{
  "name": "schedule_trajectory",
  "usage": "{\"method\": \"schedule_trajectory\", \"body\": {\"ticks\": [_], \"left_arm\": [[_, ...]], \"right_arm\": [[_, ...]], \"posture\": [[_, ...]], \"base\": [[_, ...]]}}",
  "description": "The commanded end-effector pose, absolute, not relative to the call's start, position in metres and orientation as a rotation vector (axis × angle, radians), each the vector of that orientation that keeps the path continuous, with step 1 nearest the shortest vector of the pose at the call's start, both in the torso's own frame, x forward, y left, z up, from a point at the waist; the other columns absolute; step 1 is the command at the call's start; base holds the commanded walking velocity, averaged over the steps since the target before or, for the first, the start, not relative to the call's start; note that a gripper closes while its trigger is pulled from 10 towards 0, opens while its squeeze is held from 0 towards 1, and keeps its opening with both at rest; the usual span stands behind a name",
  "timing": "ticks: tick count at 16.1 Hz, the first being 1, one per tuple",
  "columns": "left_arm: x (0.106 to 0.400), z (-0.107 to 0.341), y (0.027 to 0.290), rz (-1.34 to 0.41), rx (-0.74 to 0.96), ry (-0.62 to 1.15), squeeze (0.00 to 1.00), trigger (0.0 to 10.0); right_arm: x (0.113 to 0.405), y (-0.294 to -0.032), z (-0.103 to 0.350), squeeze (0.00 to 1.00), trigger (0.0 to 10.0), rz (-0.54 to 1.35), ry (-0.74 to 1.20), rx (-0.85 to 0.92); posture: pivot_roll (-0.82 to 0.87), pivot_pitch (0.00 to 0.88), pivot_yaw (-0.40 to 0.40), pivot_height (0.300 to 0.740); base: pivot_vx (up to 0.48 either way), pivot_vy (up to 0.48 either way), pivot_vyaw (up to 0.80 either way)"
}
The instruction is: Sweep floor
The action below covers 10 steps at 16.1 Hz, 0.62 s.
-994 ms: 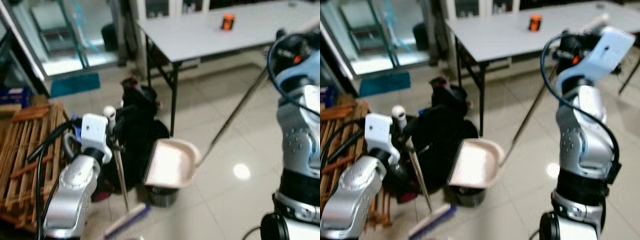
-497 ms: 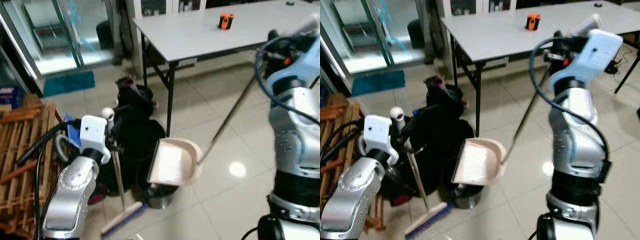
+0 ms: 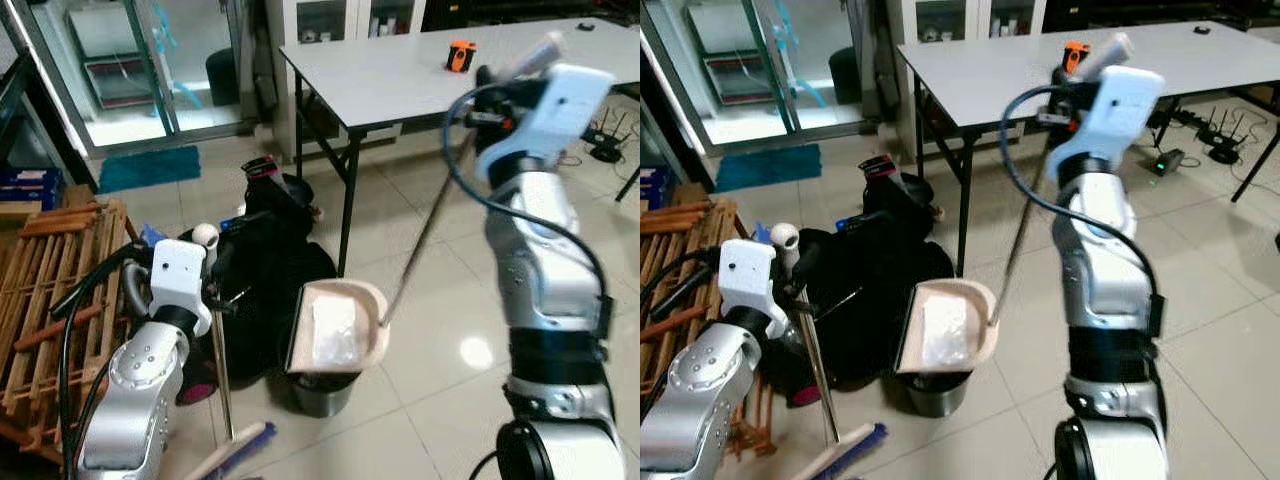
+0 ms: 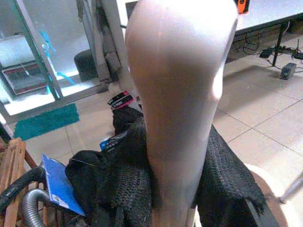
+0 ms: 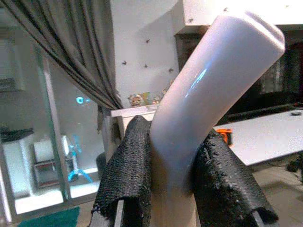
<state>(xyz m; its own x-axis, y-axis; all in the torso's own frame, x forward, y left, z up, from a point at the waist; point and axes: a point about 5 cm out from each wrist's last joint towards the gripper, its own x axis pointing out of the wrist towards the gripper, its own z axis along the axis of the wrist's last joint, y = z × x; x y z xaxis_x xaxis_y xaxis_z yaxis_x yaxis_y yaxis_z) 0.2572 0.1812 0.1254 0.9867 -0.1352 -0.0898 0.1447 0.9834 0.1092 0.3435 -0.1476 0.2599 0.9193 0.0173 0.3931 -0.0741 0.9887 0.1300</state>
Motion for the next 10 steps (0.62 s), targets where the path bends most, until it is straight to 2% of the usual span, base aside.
{"method": "schedule_trajectory", "body": {"ticks": [1, 6, 10], "left_arm": [[0.258, 0.133, 0.181, -0.134, 0.126, 0.051, 0.00, 10.0], [0.259, 0.134, 0.180, -0.131, 0.124, 0.044, 0.00, 10.0], [0.258, 0.133, 0.180, -0.131, 0.127, 0.044, 0.00, 10.0]], "right_arm": [[0.345, -0.135, 0.270, 0.00, 10.0, 0.109, -0.469, 0.134], [0.342, -0.093, 0.273, 0.00, 10.0, 0.283, -0.576, 0.010], [0.324, -0.061, 0.269, 0.00, 10.0, 0.423, -0.703, -0.067]], "posture": [[-0.01, 0.000, 0.008, 0.740], [-0.01, 0.000, 0.004, 0.740], [-0.01, 0.000, 0.004, 0.740]], "base": [[0.000, 0.000, 0.00], [0.000, 0.000, 0.00], [0.000, 0.000, 0.00]]}}
